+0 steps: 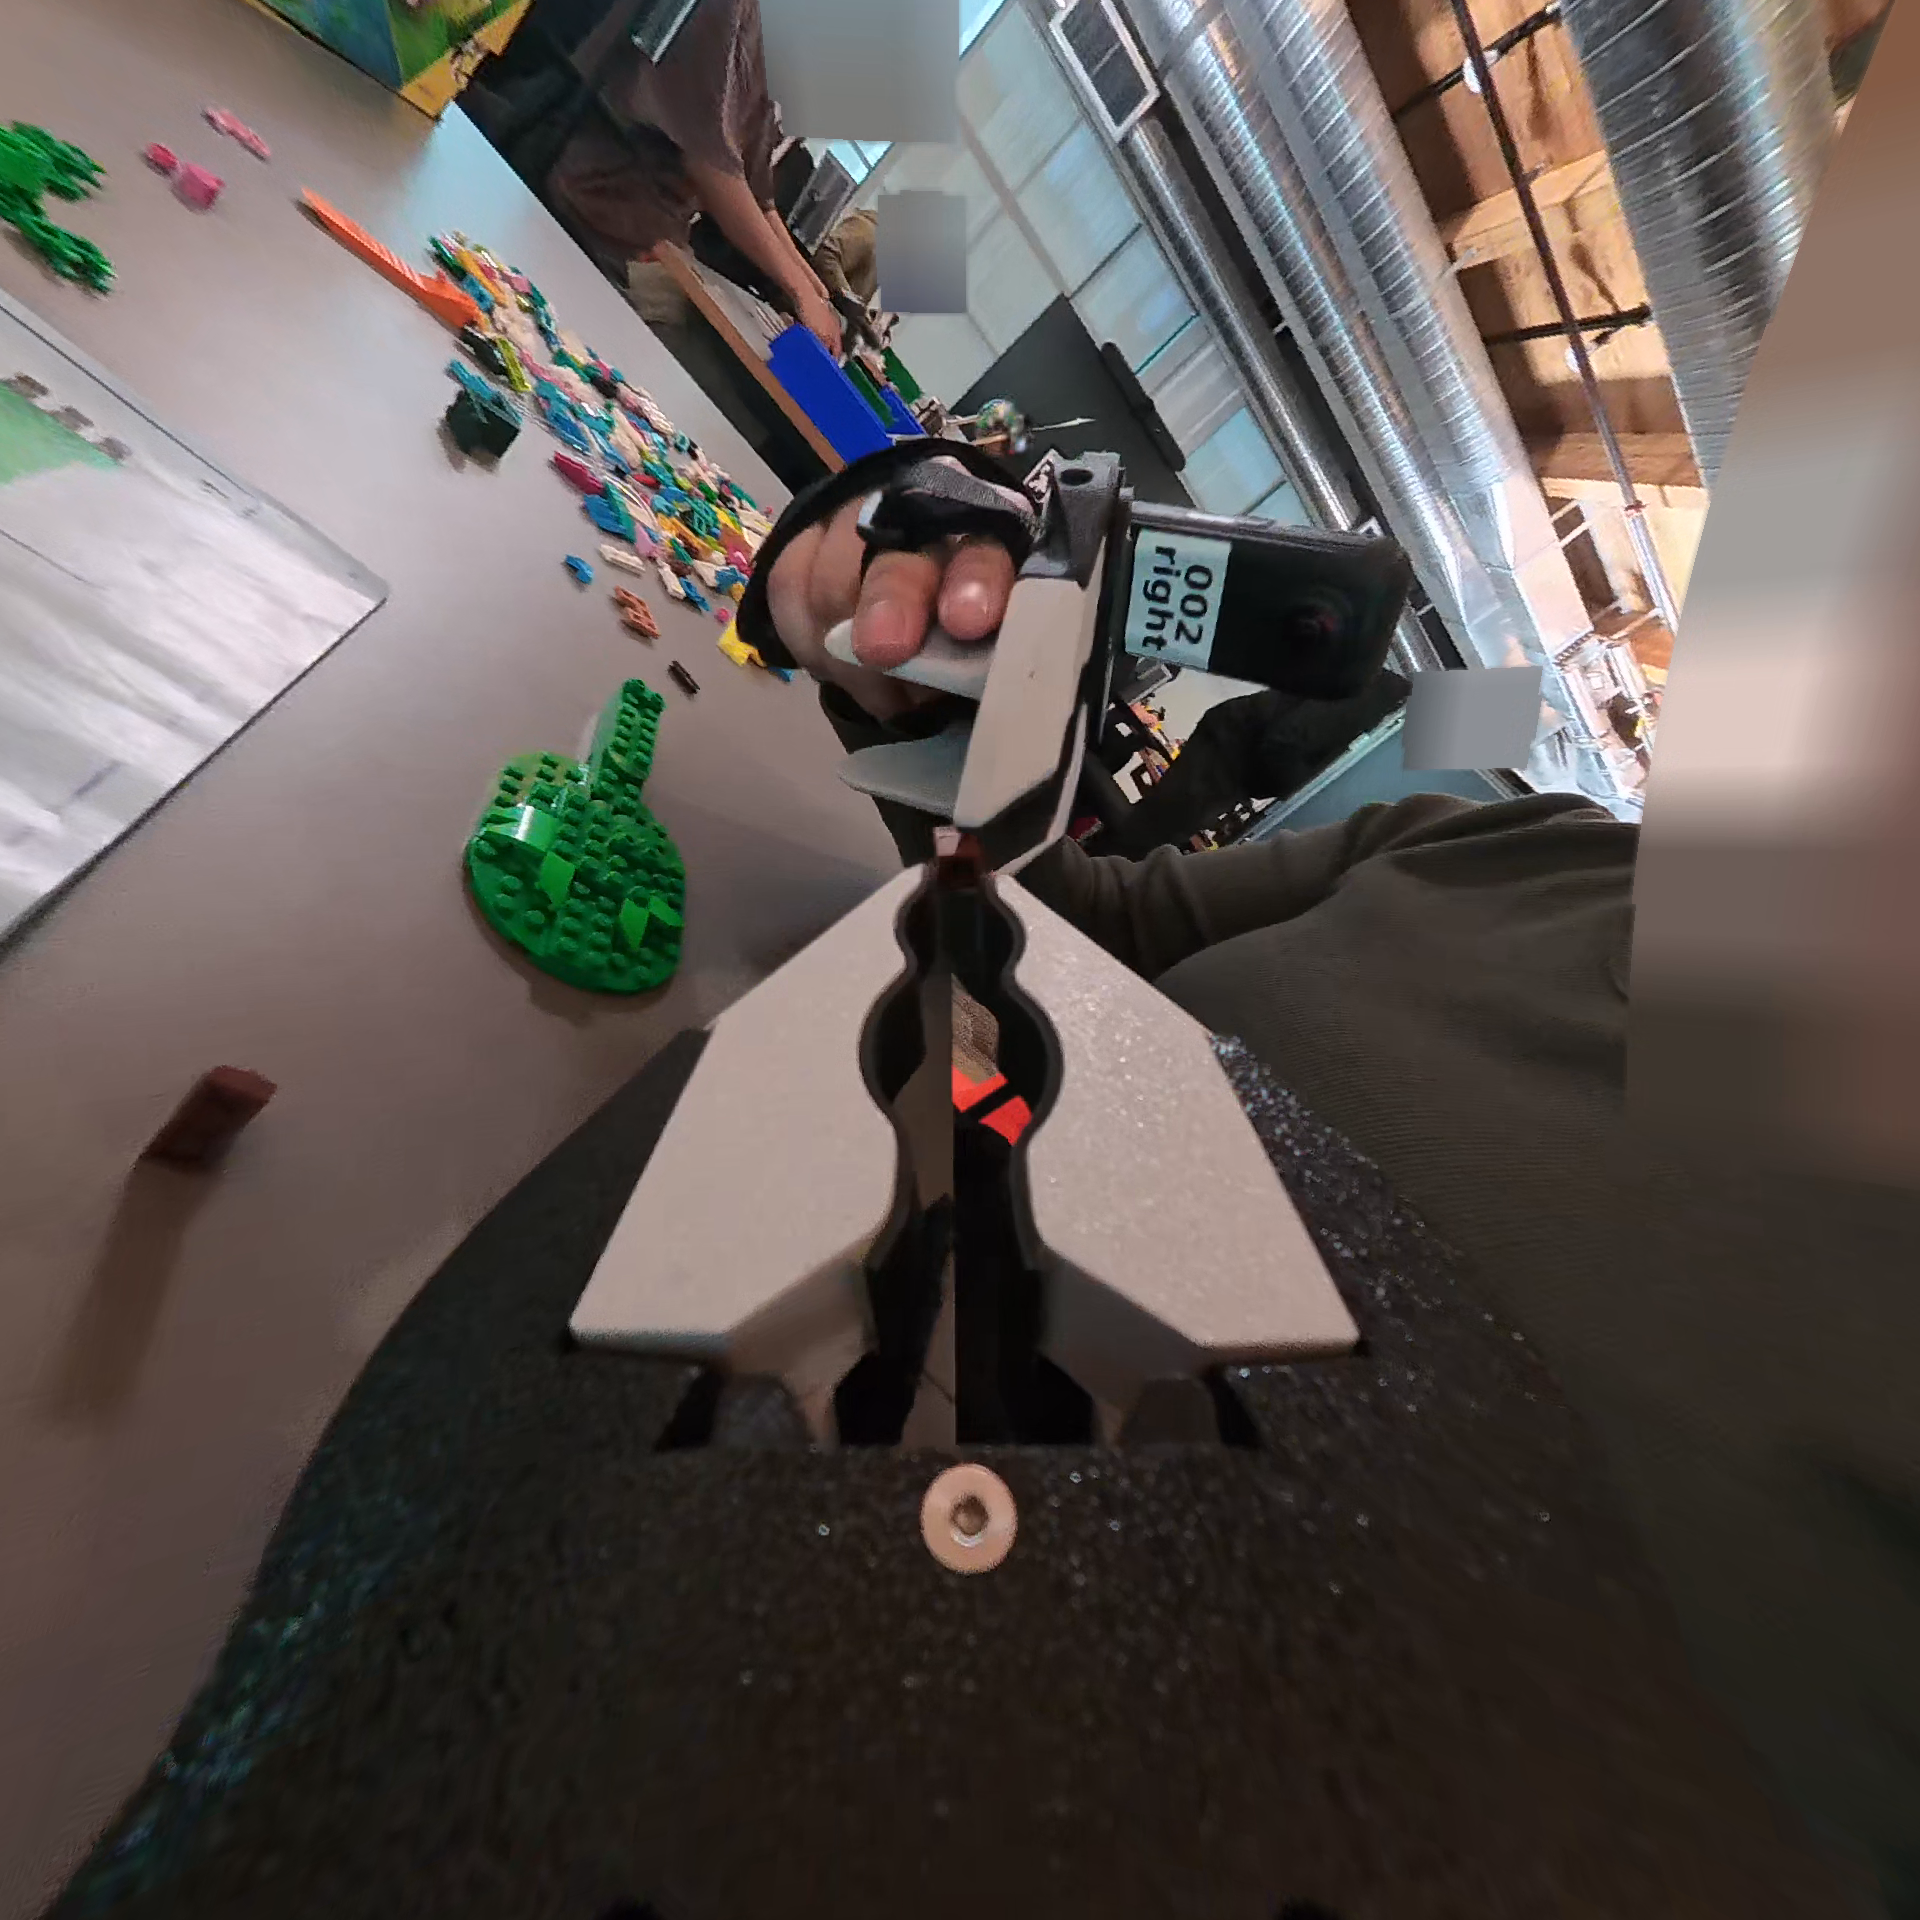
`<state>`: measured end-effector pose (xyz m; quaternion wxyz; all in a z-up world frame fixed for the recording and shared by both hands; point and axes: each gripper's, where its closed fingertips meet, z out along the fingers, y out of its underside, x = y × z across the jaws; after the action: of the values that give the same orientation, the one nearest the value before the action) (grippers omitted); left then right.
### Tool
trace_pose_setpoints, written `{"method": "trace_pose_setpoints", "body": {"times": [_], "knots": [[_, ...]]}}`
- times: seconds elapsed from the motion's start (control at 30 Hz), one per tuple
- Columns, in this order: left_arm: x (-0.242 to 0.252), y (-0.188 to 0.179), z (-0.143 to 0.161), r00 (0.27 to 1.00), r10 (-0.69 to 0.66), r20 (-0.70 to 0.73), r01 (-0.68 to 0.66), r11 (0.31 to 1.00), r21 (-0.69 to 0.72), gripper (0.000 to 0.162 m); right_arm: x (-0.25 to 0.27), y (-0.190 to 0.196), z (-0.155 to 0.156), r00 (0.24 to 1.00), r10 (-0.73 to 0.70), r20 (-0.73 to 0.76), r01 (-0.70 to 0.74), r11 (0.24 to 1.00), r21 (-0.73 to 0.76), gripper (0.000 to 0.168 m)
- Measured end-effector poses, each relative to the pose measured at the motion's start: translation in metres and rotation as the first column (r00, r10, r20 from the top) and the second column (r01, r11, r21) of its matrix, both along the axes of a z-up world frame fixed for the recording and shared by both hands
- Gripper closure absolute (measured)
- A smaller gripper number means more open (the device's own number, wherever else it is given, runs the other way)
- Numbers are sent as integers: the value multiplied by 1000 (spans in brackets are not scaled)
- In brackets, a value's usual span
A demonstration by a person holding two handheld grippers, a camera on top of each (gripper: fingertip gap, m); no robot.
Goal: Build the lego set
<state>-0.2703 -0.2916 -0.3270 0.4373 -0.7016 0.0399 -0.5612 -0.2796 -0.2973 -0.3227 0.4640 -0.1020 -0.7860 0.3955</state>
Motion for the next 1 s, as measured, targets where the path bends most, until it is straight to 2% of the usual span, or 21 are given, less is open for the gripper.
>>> {"method": "trace_pose_setpoints", "body": {"times": [0.17,0.27,0.3,0.37,0.47,0.6,0.73,0.8,0.9,0.93,1.0], "knots": [[0,-2,-3,1000,6,-28,-6,1000,-3,157,0,-2,-3,999,16,52,-14,999,-47,162],[-4,-9,-13,987,18,-158,-23,999,-30,146,-5,10,-11,993,-35,111,43,996,-79,162],[-10,-12,-21,969,32,-246,-46,998,-50,153,-7,16,-16,988,-52,143,65,994,-89,162],[-31,-13,-40,880,107,-464,-146,988,-49,160,-9,24,-25,975,-66,213,96,986,-133,162],[-68,-5,-57,716,222,-662,-269,963,31,154,-15,31,-40,950,-78,304,135,976,-172,162],[-75,2,-79,659,175,-732,-202,978,51,117,-20,35,-56,919,-73,387,161,966,-201,162],[-76,11,-100,574,121,-810,-128,990,58,107,-23,38,-67,912,-75,404,163,969,-188,162],[-77,15,-104,562,109,-820,-122,991,49,105,-24,40,-76,905,-91,416,164,976,-143,162],[-81,15,-95,537,143,-831,-147,986,75,106,-28,37,-82,929,-110,354,132,991,-39,162],[-79,15,-86,547,171,-819,-155,983,101,108,-30,34,-75,959,-109,260,111,994,7,162],[-69,13,-64,631,219,-745,-167,975,145,113,-33,27,-53,993,-109,42,104,989,107,162]]}}
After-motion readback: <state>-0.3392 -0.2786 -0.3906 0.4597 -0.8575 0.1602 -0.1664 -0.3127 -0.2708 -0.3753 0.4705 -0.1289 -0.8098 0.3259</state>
